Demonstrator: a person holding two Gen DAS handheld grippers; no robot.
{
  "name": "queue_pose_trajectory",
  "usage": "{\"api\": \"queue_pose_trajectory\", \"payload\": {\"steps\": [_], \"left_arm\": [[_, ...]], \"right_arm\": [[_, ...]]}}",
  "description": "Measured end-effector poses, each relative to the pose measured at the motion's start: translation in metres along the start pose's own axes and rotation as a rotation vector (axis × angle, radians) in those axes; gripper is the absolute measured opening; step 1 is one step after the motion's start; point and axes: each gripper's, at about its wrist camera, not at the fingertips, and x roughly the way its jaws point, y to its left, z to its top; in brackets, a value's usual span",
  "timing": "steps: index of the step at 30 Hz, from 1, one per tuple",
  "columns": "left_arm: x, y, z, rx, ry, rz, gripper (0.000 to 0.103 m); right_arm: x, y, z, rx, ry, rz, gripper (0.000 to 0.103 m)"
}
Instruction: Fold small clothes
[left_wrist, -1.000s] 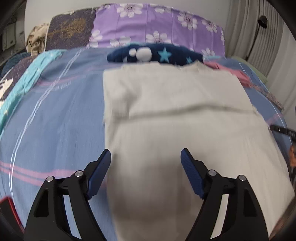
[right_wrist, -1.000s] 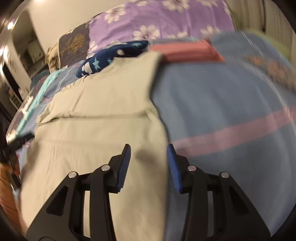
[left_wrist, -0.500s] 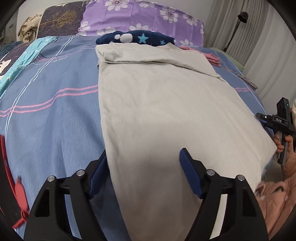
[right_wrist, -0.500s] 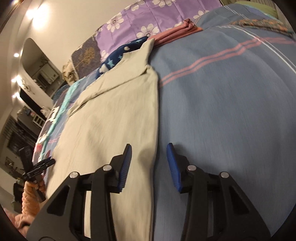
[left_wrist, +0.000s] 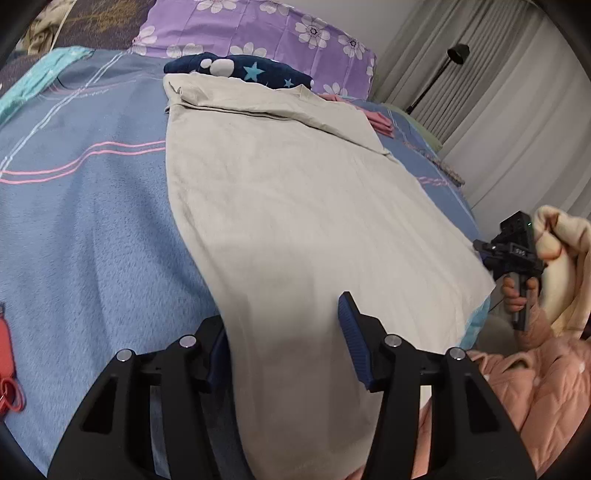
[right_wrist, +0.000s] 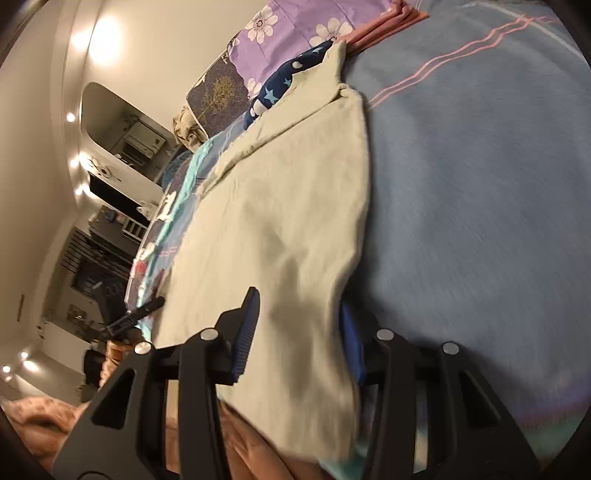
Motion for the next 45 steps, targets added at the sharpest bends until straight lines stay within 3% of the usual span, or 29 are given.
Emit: {"api": "queue_pose_trajectory", "payload": {"steps": [7, 8, 9, 11, 14, 18, 21, 26, 28, 30, 33, 36, 41, 45], "left_arm": [[-0.013, 0.002, -0.015, -0.004, 0.012, -0.013, 0.046], [-0.011, 0.006, -0.014, -0.023, 0.003, -0.024, 0.038], [-0.009, 0.009, -0.011, -0.039, -0.006, -0.028, 0.021], [-0.001, 0.015, -0.001, -0.092, -0.018, -0.039, 0.001], [-0.006, 0.001, 0.017, -0.064, -0.080, -0.044, 0.001], [-0.049, -0.032, 0.047, 0.023, -0.271, -0.108, 0.001], [-0.076, -0.053, 0.059, 0.052, -0.359, -0.108, 0.001], [-0.128, -0.082, 0.031, 0.078, -0.471, -0.133, 0.001], [-0.142, -0.092, 0.018, 0.110, -0.506, -0.093, 0.001], [-0.141, -0.095, 0.018, 0.114, -0.494, -0.058, 0.002], [-0.119, -0.089, 0.036, 0.113, -0.441, -0.005, 0.002], [-0.098, -0.077, 0.056, 0.084, -0.415, -0.006, 0.002], [-0.072, -0.049, 0.106, 0.051, -0.398, 0.051, 0.002], [-0.040, -0.015, 0.157, -0.005, -0.386, 0.108, 0.003]], "right_arm": [[-0.006, 0.003, -0.011, -0.046, 0.046, -0.011, 0.039], [-0.004, 0.002, -0.010, -0.034, 0.044, 0.004, 0.037], [-0.001, 0.000, -0.006, -0.015, 0.038, 0.014, 0.033], [0.007, -0.003, 0.002, 0.044, 0.026, 0.028, 0.004], [-0.003, 0.012, 0.017, 0.029, -0.066, 0.048, 0.003], [-0.036, 0.045, 0.037, -0.051, -0.187, 0.099, 0.003], [-0.065, 0.069, 0.046, -0.100, -0.263, 0.145, 0.003], [-0.122, 0.085, 0.016, -0.160, -0.378, 0.205, 0.003], [-0.141, 0.092, 0.003, -0.215, -0.438, 0.109, 0.003], [-0.140, 0.093, 0.003, -0.229, -0.426, -0.014, 0.004], [-0.116, 0.085, 0.017, -0.189, -0.382, -0.035, 0.004], [-0.093, 0.079, 0.039, -0.169, -0.354, -0.014, 0.004], [-0.057, 0.083, 0.099, -0.206, -0.339, -0.069, 0.004], [-0.010, 0.069, 0.168, -0.184, -0.328, -0.126, 0.004]]}}
